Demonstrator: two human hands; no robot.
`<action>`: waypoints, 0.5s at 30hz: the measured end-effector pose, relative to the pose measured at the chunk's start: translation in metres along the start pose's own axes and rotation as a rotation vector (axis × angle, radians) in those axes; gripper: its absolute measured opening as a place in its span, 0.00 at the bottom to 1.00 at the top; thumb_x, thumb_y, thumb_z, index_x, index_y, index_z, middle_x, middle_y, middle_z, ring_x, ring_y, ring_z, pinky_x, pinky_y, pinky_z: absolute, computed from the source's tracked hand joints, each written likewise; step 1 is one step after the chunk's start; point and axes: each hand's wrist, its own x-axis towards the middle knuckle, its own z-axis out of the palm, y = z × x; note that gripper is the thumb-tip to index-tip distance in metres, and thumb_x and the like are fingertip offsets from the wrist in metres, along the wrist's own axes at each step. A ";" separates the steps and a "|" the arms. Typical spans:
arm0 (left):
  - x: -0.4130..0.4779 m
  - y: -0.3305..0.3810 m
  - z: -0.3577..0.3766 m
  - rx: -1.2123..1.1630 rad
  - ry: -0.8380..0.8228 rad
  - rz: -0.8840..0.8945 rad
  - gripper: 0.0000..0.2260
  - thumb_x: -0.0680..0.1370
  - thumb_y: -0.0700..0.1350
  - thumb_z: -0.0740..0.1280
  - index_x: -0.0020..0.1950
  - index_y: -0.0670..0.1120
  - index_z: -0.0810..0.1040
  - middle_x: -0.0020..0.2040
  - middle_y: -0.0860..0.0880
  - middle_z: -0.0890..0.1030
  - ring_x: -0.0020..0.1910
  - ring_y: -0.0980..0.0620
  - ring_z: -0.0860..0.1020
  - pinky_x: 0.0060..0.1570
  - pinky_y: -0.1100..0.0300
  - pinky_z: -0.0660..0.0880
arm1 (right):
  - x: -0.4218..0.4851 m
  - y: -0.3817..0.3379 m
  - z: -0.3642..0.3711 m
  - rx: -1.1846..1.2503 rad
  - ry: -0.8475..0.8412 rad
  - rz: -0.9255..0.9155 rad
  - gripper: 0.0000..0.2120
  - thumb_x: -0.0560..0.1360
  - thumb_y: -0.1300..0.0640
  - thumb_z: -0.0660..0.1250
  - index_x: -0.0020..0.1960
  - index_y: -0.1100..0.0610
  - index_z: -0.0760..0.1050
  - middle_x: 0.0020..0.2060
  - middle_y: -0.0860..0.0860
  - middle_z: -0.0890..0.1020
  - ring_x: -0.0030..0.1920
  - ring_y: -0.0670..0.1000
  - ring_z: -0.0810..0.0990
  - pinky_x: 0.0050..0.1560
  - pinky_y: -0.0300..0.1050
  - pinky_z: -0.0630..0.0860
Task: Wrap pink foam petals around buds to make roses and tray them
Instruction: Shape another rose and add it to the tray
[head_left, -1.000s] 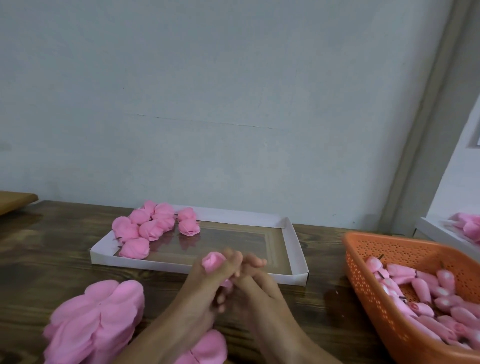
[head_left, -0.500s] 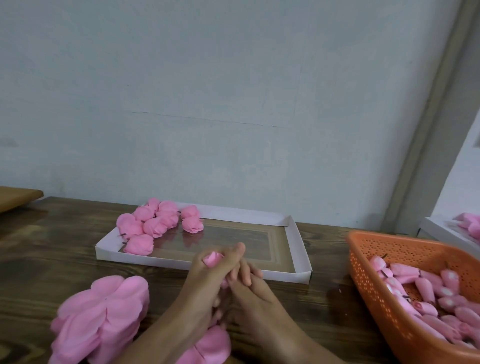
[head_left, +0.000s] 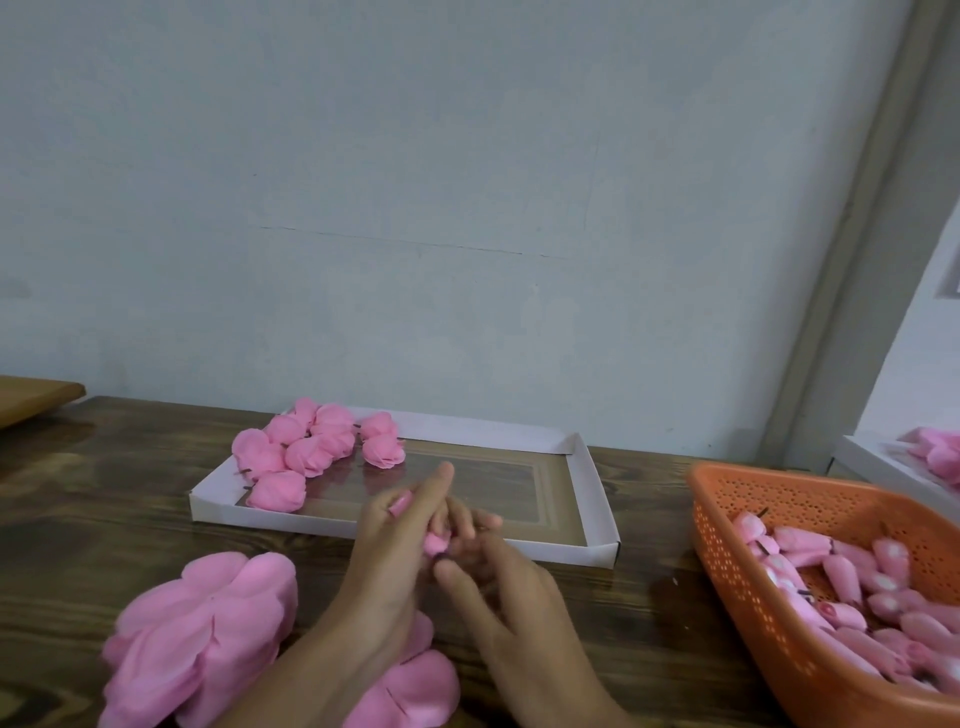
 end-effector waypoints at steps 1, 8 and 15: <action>0.004 0.000 -0.003 0.026 0.070 0.052 0.25 0.77 0.52 0.75 0.25 0.46 0.70 0.26 0.44 0.73 0.35 0.41 0.84 0.34 0.53 0.79 | 0.000 0.000 -0.003 -0.130 -0.013 -0.059 0.10 0.80 0.44 0.71 0.57 0.47 0.81 0.48 0.40 0.84 0.49 0.38 0.80 0.52 0.33 0.74; 0.013 -0.001 -0.024 0.211 0.221 0.172 0.25 0.83 0.45 0.68 0.26 0.47 0.68 0.25 0.46 0.68 0.19 0.50 0.64 0.22 0.61 0.64 | 0.003 -0.006 -0.004 -0.415 -0.298 -0.234 0.11 0.71 0.44 0.72 0.52 0.42 0.84 0.47 0.44 0.81 0.49 0.43 0.78 0.47 0.32 0.72; 0.008 -0.002 -0.019 0.270 0.185 0.176 0.27 0.84 0.43 0.67 0.25 0.48 0.67 0.24 0.46 0.67 0.20 0.50 0.63 0.22 0.62 0.61 | 0.000 -0.006 -0.001 -0.461 -0.337 -0.246 0.13 0.77 0.44 0.69 0.61 0.43 0.82 0.57 0.43 0.76 0.59 0.43 0.74 0.59 0.41 0.73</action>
